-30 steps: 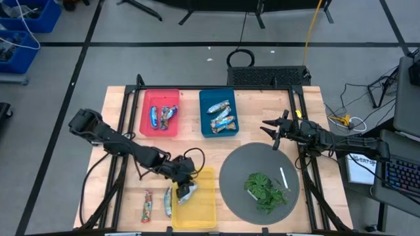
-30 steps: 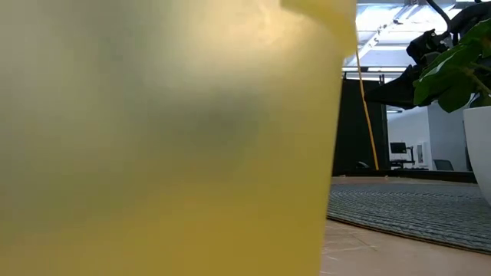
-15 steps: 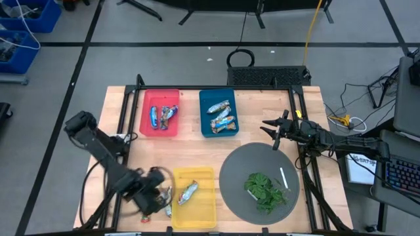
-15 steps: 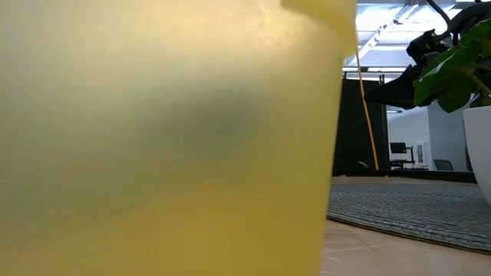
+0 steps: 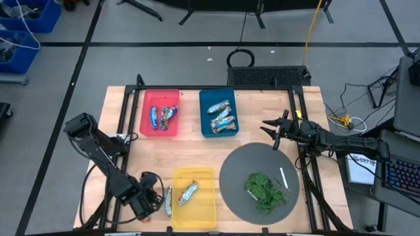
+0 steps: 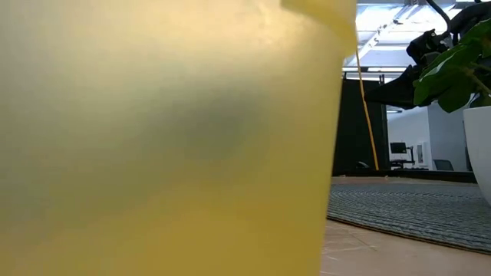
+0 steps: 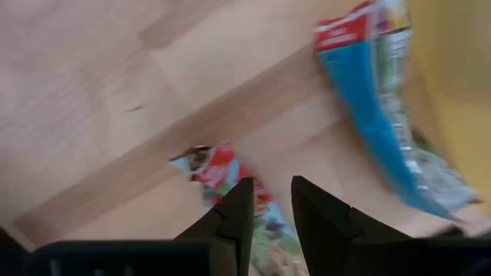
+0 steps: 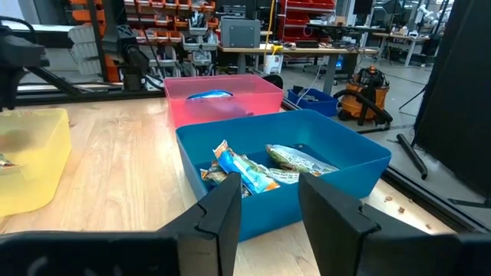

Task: Pick and place Granola Bars by type
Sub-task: Put the left red granola bar into the yellow bin

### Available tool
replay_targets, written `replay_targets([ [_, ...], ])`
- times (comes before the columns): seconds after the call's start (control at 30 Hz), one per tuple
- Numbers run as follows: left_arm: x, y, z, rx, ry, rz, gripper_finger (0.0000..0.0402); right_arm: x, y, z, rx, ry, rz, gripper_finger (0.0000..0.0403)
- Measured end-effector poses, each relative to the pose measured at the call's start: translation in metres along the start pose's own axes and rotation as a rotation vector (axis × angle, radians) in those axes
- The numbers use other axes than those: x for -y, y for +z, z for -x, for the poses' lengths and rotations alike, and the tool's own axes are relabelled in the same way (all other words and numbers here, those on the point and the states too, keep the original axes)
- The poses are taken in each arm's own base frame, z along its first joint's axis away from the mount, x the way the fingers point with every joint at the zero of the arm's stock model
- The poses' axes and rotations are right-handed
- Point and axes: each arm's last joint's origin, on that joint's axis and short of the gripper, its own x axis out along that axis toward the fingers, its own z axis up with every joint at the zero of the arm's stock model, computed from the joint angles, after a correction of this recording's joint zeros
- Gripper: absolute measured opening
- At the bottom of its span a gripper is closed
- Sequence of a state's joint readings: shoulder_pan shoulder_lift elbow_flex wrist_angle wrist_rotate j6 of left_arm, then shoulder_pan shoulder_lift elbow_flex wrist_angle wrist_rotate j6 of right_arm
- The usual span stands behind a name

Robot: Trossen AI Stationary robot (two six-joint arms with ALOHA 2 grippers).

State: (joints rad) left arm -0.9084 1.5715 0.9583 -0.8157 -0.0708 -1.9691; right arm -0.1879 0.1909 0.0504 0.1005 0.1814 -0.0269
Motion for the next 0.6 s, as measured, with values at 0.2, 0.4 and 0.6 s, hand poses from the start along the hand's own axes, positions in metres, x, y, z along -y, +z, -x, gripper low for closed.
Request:
replay_targets([
  [0.2, -0.0008, -0.0014, -0.0014, -0.048, 0.012, 0.005, 0.0093, 0.0, 0.0, 0.0, 0.0, 0.0, 0.0, 0.0125],
  [0.4, -0.0012, -0.0011, -0.0014, -0.045, 0.016, 0.004, 0.0093, 0.0, 0.0, 0.0, 0.0, 0.0, 0.0, 0.0125],
  [0.6, -0.0042, -0.0008, -0.0013, -0.03, 0.042, 0.019, 0.0093, 0.0, -0.0001, 0.0, 0.0, 0.0, 0.0, 0.0125],
])
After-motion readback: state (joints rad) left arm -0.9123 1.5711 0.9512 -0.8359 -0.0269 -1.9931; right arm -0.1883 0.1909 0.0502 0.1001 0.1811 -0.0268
